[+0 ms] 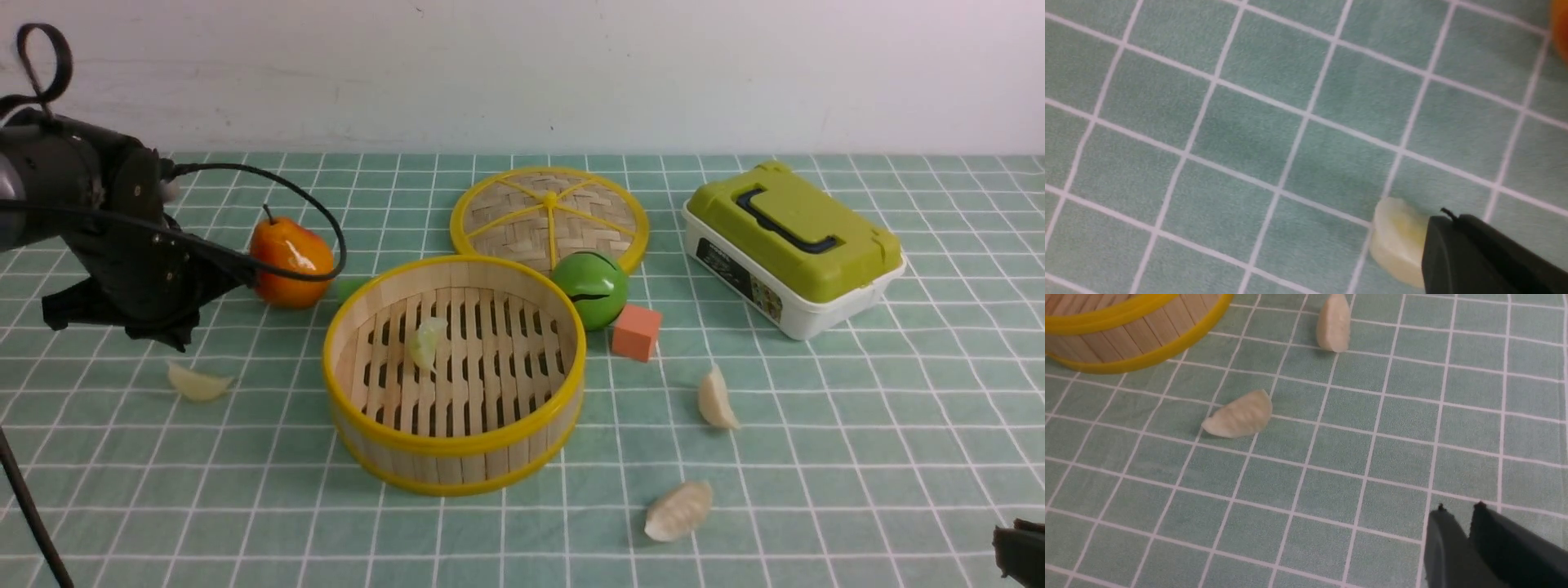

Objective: Put the dumplings into the steamer on the table with the blue tablecloth.
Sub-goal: 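Reach for and grasp a dumpling on the table with the left gripper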

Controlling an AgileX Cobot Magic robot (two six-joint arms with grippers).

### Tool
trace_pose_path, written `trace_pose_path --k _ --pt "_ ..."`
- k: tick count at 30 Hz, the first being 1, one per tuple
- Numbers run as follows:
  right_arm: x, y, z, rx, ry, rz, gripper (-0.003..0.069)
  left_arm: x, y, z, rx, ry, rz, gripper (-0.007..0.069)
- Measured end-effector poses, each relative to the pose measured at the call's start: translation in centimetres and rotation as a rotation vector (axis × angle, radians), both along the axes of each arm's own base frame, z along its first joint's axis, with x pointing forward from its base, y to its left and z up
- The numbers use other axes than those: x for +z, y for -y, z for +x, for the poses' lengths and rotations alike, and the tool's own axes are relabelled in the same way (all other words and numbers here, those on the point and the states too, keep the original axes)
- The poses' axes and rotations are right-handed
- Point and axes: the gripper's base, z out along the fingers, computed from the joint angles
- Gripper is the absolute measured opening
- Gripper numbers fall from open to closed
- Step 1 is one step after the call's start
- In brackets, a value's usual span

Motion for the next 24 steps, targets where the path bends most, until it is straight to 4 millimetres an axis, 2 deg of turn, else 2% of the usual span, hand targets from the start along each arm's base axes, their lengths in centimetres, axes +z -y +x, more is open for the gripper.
trace_pose_path --k 5,9,13,18,20,24 --pt "0.0 0.0 0.0 0.0 0.0 0.002 0.0095 -2.2 -0.1 0.1 0.005 -0.084 0.017 -0.0009" --pt "0.0 0.0 0.0 -0.001 -0.001 0.006 0.0097 -2.5 -0.1 -0.1 0.011 -0.122 0.018 -0.0006" --pt "0.0 -0.1 0.0 -0.004 -0.003 0.021 0.0104 -2.8 0.1 -1.0 -0.031 -0.231 0.002 -0.0003" --pt "0.0 -0.1 0.0 -0.004 -0.003 0.021 0.0105 -3.5 1.4 -1.8 -0.108 -0.333 -0.13 0.0" --pt "0.0 -0.1 0.0 -0.004 -0.003 0.021 0.0105 -3.5 1.8 -1.9 -0.129 -0.343 -0.163 0.0001" --pt "0.0 -0.1 0.0 -0.004 -0.003 0.021 0.0106 -1.2 2.7 -2.2 -0.189 -0.277 -0.258 0.0003"
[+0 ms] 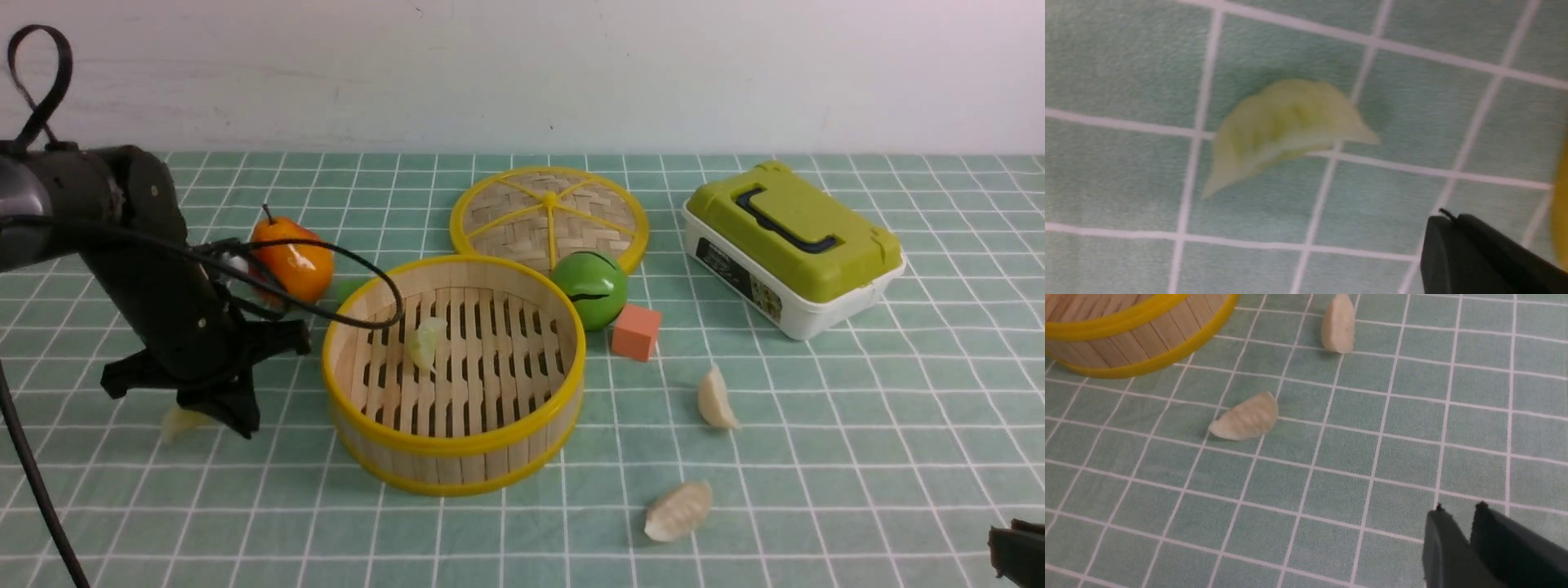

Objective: Put the dumplings into the steamer on the table with the blue tablecloth.
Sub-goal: 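Reach for and grasp a dumpling on the table with the left gripper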

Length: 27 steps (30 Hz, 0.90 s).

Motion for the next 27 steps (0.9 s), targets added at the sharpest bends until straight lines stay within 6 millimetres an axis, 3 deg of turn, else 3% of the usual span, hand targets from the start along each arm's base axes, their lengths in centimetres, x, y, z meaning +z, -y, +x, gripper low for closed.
trace_pose_path --k 3,7,12,13,16,19,23,27 --pt "0.0 0.0 0.0 0.0 0.0 0.0 0.0106 2.5 0.0 -0.2 -0.022 0.106 -0.003 0.0004" --pt "0.0 0.0 0.0 0.0 0.001 0.0 0.0111 3.8 -0.8 -0.3 -0.111 0.177 0.116 0.0015" --pt "0.0 0.0 0.0 0.0 0.001 0.001 0.0114 2.8 -1.6 0.0 -0.186 0.156 0.222 0.0134" --pt "0.0 0.0 0.0 0.0 0.001 0.001 0.0114 2.0 -1.7 0.3 -0.212 0.14 0.239 0.021" --pt "0.0 0.0 0.0 -0.001 0.002 0.001 0.0118 0.2 -1.8 0.7 -0.284 0.103 0.27 0.0342" --pt "0.0 0.0 0.0 -0.001 0.002 0.001 0.012 -1.3 -1.8 1.0 -0.324 0.073 0.28 0.0416" --pt "0.0 0.0 0.0 -0.001 0.001 0.005 0.0125 -2.3 -1.9 1.3 -0.346 0.059 0.29 0.0416" --pt "0.0 0.0 0.0 -0.002 0.001 0.007 0.0126 -2.4 -1.9 1.4 -0.318 0.059 0.289 0.0321"
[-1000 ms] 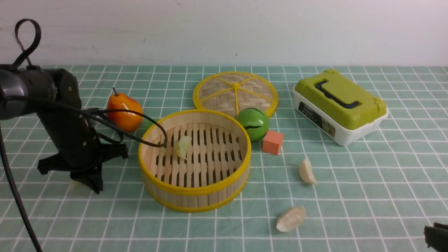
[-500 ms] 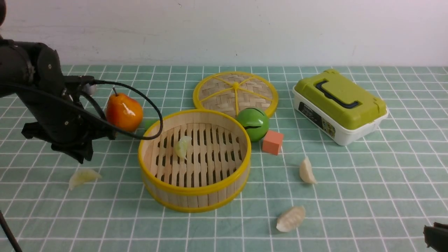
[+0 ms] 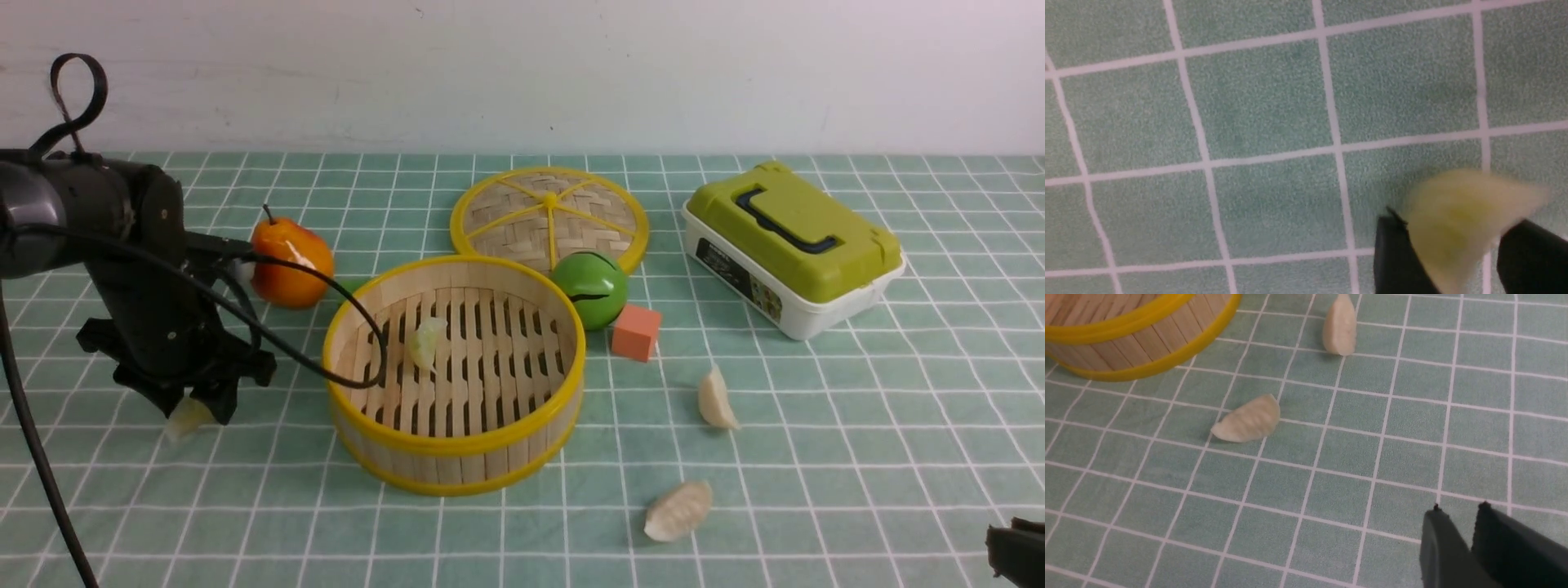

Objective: Put the dumplings into the steamer on the table with the blue tablecloth.
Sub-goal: 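Reach for and grasp a dumpling on the table with the left gripper, then place the dumpling into the bamboo steamer basket with the left gripper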

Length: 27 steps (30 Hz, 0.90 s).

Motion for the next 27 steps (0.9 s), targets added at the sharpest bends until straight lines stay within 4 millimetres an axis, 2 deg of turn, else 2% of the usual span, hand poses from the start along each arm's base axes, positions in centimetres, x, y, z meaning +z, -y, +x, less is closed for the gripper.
trace_pose_path --k 1,2,3,6,9,10,13,16,18,21,22,23,24,25,27 --pt "0.0 0.0 0.0 0.0 0.0 0.0 0.0127 -0.4 0.1 0.1 0.03 -0.005 -0.015 0.0218" --pt "0.0 0.0 0.0 0.0 0.0 0.0 0.0127 -0.4 0.1 0.1 0.05 -0.006 -0.021 0.0156" --pt "0.0 0.0 0.0 0.0 0.0 0.0 0.0127 -0.1 0.1 0.1 0.074 -0.003 -0.03 0.0143" --pt "0.0 0.0 0.0 0.0 0.001 0.0 0.0129 1.1 0.3 0.1 0.123 -0.018 -0.062 0.0174" --pt "-0.1 0.0 0.0 -0.002 0.002 0.0 0.0132 4.7 0.8 0.4 0.15 0.045 -0.131 0.0174" --pt "0.0 0.0 0.0 -0.002 0.004 0.0 0.0133 6.9 1.1 0.5 0.158 0.1 -0.174 0.0174" --pt "-0.2 0.0 0.0 -0.003 0.002 0.0 0.0134 11.0 2.1 0.5 0.177 0.201 -0.301 0.0174" --pt "-0.3 0.0 0.0 -0.004 0.001 0.0 0.0135 13.4 4.9 0.4 0.156 0.25 -0.445 0.0174" --pt "-0.2 0.0 0.0 -0.005 0.005 0.0 0.0135 13.4 7.3 0.3 0.118 0.254 -0.486 0.0174" --pt "-0.2 0.0 0.0 -0.006 0.007 0.0 0.0135 11.8 11.8 0.4 0.079 0.233 -0.516 0.0174" --pt "-0.2 0.0 0.0 -0.006 0.007 0.0 0.0135 11.8 12.0 0.3 0.076 0.236 -0.517 0.0174" --pt "-0.2 0.0 0.0 -0.006 0.007 0.0 0.0135 10.4 14.1 0.5 0.066 0.224 -0.509 0.0174" --pt "-0.2 0.0 0.0 -0.006 0.007 0.0 0.0135 10.0 14.4 0.5 0.066 0.218 -0.505 0.0174" --pt "-0.2 0.0 0.0 -0.006 0.007 0.0 0.0135 8.4 16.2 0.7 0.061 0.215 -0.483 0.0174" --pt "-0.2 0.0 0.0 -0.006 0.007 0.0 0.0136 6.7 17.3 0.9 0.063 0.211 -0.456 0.0174"
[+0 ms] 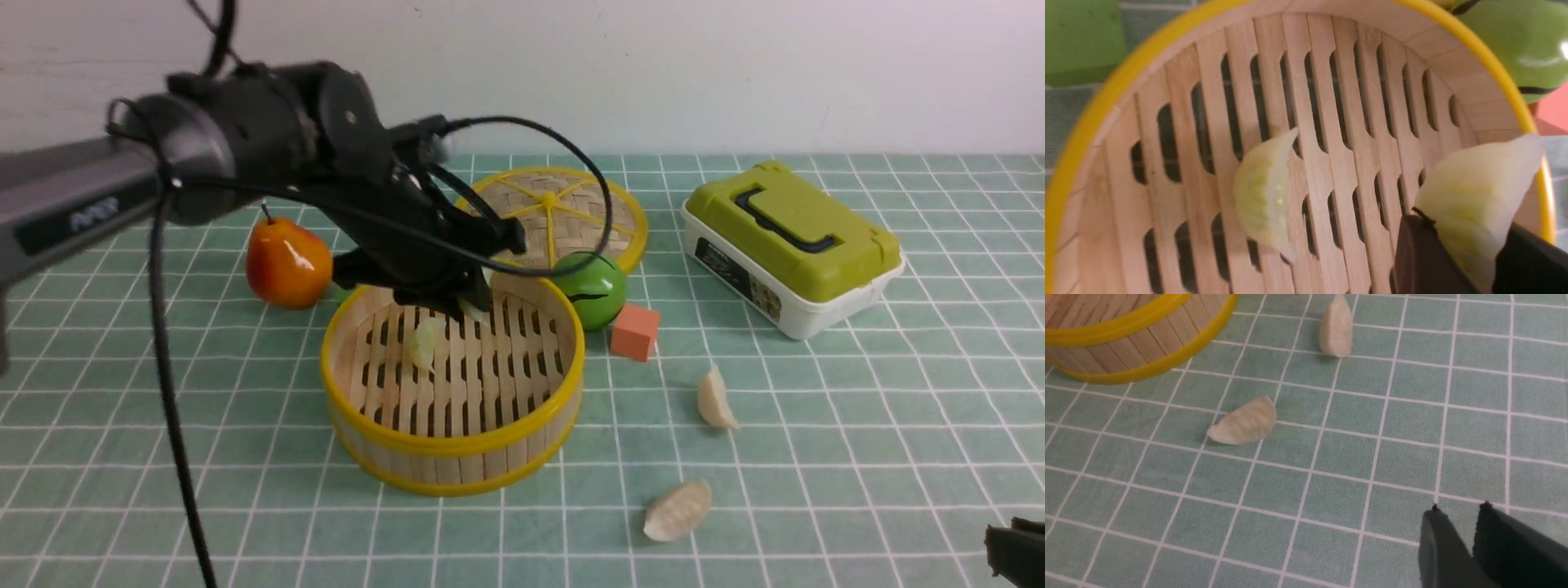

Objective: Put the dumplings into the steamer on the table with the blue tablecloth.
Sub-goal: 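Place the dumpling into the bamboo steamer basket with the left gripper, then reach for and grasp a dumpling lying on the table beside the steamer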

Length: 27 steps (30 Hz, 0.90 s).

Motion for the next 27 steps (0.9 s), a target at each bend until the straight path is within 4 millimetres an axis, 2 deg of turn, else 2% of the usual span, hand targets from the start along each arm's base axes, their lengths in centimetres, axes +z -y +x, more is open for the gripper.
trace_pose_path --k 4,8,14,18,21,22,23,25,26,27 --pt "0.0 0.0 0.0 0.0 0.0 0.0 0.0136 -2.4 1.3 0.4 0.01 0.001 0.043 0.0174" --pt "0.0 0.0 0.0 0.0 0.0 0.0 0.0138 -2.9 1.4 0.4 0.022 -0.018 0.051 0.0211" --pt "0.0 0.0 0.0 0.0 0.0 0.001 0.0139 -3.7 1.4 0.2 0.025 -0.069 0.069 0.0398" --pt "-0.1 -0.1 -0.1 -0.007 -0.018 0.022 0.0143 -3.2 1.3 -0.1 0.016 -0.116 0.084 0.0435" --pt "-0.4 -0.3 -0.4 0.005 -0.082 0.037 0.0146 -0.2 1.1 -0.5 -0.033 -0.128 0.119 0.0433" --pt "-0.4 -0.3 -0.4 0.015 -0.114 0.035 0.0148 1.5 1.0 -0.8 -0.057 -0.115 0.133 0.0426" --pt "-0.2 -0.5 -0.3 0.027 -0.148 0.032 0.0151 4.2 0.6 -1.4 -0.084 -0.08 0.144 0.0411" --pt "0.3 -0.7 0.2 0.047 -0.195 0.029 0.0165 8.2 -0.1 -2.6 -0.125 -0.021 0.158 0.0376" --pt "0.5 -0.8 0.3 0.051 -0.207 0.031 0.0169 9.6 -0.3 -3.2 -0.132 0.005 0.154 0.036" --pt "1.1 -1.0 0.9 0.058 -0.222 0.041 0.0192 12.6 -1.1 -4.8 -0.16 0.053 0.158 0.0319"
